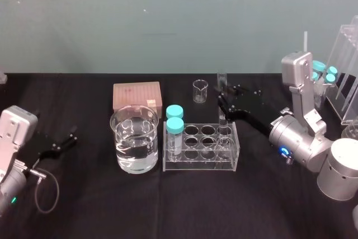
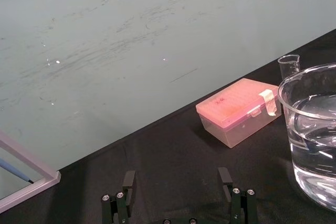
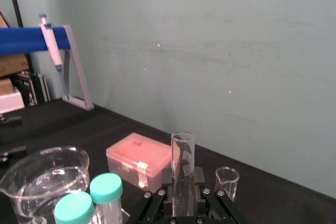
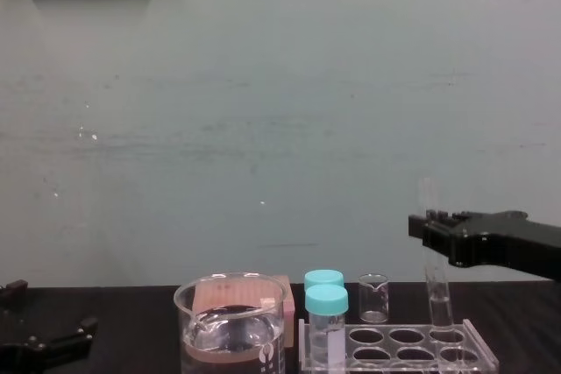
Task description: Hold the test tube with one hand and immerse one end into the beaker, then return it to the test tube rack.
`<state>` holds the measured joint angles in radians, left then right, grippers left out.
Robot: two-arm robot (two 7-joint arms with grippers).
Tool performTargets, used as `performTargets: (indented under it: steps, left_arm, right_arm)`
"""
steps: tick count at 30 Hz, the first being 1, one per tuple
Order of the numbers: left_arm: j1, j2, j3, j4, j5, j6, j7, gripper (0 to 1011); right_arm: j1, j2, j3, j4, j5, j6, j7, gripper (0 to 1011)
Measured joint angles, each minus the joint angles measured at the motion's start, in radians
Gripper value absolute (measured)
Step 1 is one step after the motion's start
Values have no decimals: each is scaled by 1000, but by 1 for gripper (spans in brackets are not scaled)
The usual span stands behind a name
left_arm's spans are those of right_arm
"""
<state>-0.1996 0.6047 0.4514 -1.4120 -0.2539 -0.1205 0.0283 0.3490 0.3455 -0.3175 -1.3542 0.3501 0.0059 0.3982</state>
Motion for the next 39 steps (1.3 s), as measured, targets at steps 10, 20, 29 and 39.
performTargets:
  steps: [10,20,29,39]
  left_arm:
    - [0,0,0,0,0,0,0,1000]
    - [0,0,0,0,0,0,0,1000]
    - [0,0,0,0,0,0,0,1000]
    - [0,0,0,0,0,0,0,1000]
  right_arm:
    - [-8,-1,28,-52,24,-37,4,224]
    - [11,11,54,-130,46,-65,15,224]
    - [28,28,83,-197,51,-59,-11,224]
    - [33,31,97,-218,48,-58,-29,224]
